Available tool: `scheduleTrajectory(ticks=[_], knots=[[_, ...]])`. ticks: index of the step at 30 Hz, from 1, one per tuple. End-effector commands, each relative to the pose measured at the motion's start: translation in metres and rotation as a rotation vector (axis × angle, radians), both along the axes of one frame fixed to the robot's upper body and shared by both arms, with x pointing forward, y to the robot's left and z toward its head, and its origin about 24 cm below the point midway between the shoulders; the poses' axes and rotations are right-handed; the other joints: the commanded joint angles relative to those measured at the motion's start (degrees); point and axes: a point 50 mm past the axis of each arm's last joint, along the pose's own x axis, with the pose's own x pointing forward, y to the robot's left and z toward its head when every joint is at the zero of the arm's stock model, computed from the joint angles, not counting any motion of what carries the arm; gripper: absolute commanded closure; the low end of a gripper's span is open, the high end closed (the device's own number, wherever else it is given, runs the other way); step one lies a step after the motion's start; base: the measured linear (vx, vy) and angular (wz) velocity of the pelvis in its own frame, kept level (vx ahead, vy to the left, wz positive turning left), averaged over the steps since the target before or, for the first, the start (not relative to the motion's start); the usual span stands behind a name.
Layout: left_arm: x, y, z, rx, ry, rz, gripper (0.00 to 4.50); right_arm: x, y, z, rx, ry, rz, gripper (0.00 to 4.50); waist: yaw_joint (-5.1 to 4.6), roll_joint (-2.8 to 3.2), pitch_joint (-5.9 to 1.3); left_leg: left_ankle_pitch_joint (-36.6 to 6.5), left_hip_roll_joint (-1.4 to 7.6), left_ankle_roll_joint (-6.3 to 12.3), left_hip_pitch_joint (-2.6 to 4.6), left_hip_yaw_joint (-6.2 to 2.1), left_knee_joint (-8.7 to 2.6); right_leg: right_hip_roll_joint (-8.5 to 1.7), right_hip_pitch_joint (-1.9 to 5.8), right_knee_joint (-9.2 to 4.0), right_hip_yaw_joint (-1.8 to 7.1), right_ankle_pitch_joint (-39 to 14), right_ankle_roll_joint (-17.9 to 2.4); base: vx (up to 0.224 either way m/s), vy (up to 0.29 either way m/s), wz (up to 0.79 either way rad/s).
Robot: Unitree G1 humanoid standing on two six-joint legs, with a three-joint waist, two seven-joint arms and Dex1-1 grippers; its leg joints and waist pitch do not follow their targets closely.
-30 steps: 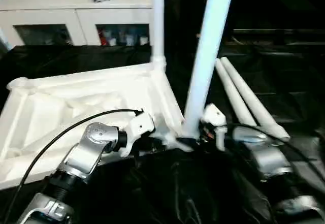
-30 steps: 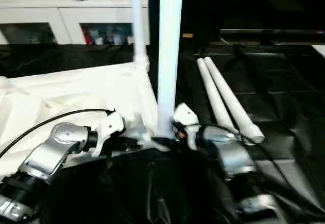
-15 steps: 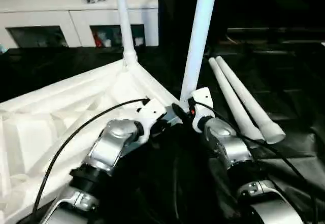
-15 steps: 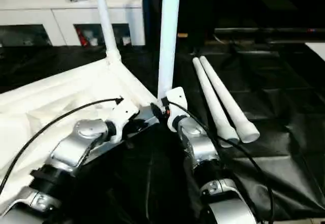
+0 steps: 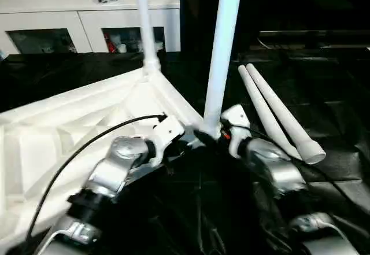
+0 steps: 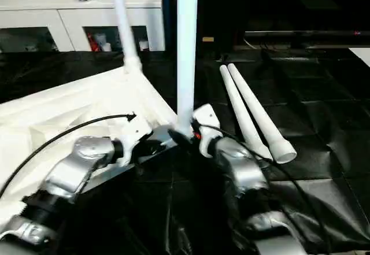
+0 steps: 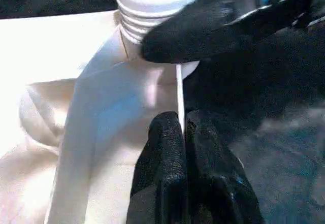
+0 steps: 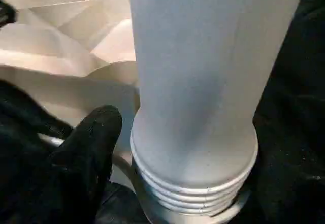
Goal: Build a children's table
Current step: Rotate leg to tighten
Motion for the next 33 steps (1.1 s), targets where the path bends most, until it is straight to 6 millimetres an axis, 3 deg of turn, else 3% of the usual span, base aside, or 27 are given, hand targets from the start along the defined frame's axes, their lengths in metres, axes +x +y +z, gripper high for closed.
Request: scheduleTrajectory(ticks=[1,4,11,12,23,27,33], knots=[[-0.003,-0.011,0.017,-0.060,-0.059,-0.122,4.50,-0.014,0.014,0.000,-0.002,0.025,0.217,0.69,0.33,-0.29,-3.92,-15.14,1.46,2.53,0.29,-0.31,-3.83,-3.76,2.96,-4.74,2.13,-15.89,-12.10,0.000,0.000,0.00],[-0.009,-0.006,0.018,-0.064,-0.035,-0.198,4.50,-0.027,0.005,0.002,-0.041,0.040,0.373,0.69,0.86,-0.33,-3.88,-14.75,1.64,3.10,0.34,-0.29,-3.83,-3.71,2.91,-4.71,2.17,-15.76,-12.03,0.000,0.000,0.00],[-0.015,0.000,0.018,-0.054,0.006,-0.284,4.50,-0.039,-0.004,0.003,-0.059,0.097,0.508,0.69,1.50,-0.31,-3.73,-15.63,1.79,2.41,0.64,-0.30,-3.98,-3.74,2.63,-4.93,2.22,-18.44,-11.70,0.000,0.000,0.00],[-0.015,0.000,0.018,-0.053,0.008,-0.285,4.50,-0.040,-0.004,0.003,-0.058,0.104,0.511,0.94,1.50,-0.14,-3.76,-15.59,1.78,2.37,0.65,-0.29,-3.94,-3.76,2.61,-4.89,2.26,-18.30,-11.76,0.000,0.000,0.00],[-0.013,-0.002,0.018,-0.058,-0.007,-0.266,4.50,-0.043,0.000,0.003,-0.056,0.106,0.505,1.69,1.60,-0.27,-3.95,-13.89,1.67,2.32,0.50,-0.26,-3.80,-3.69,2.78,-4.69,2.16,-16.10,-12.07,0.000,0.000,0.00],[-0.006,-0.008,0.018,-0.059,-0.036,-0.192,4.50,-0.031,0.007,-0.001,-0.058,0.068,0.361,1.80,1.44,-0.33,-3.79,-14.44,1.52,1.52,0.48,-0.26,-3.84,-3.75,2.65,-4.92,2.13,-18.32,-11.48,0.000,0.000,0.00],[0.011,-0.027,0.021,-0.066,-0.072,-0.012,4.50,0.001,0.017,-0.008,-0.021,0.061,-0.083,1.81,0.08,-0.28,-3.69,-16.86,1.22,-0.49,0.83,-0.55,-3.89,-3.89,2.27,-5.52,1.94,-24.78,-9.55,0.000,0.000,0.00]])
